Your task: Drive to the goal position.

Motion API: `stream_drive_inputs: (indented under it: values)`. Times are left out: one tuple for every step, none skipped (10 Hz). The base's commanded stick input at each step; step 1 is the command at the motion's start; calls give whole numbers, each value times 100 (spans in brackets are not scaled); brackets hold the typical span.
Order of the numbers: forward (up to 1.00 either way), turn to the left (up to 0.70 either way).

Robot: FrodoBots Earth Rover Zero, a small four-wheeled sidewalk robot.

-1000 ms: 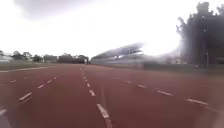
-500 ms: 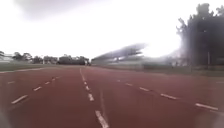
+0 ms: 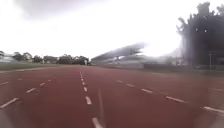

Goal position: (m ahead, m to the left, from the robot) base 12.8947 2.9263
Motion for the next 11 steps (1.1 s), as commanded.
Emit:
stream_drive_inputs:
  values:
    - [45,0]
    - [45,0]
    - [45,0]
    - [45,0]
    - [45,0]
    - [45,0]
    - [45,0]
    - [45,0]
    - [45,0]
    - [45,0]
    - [45,0]
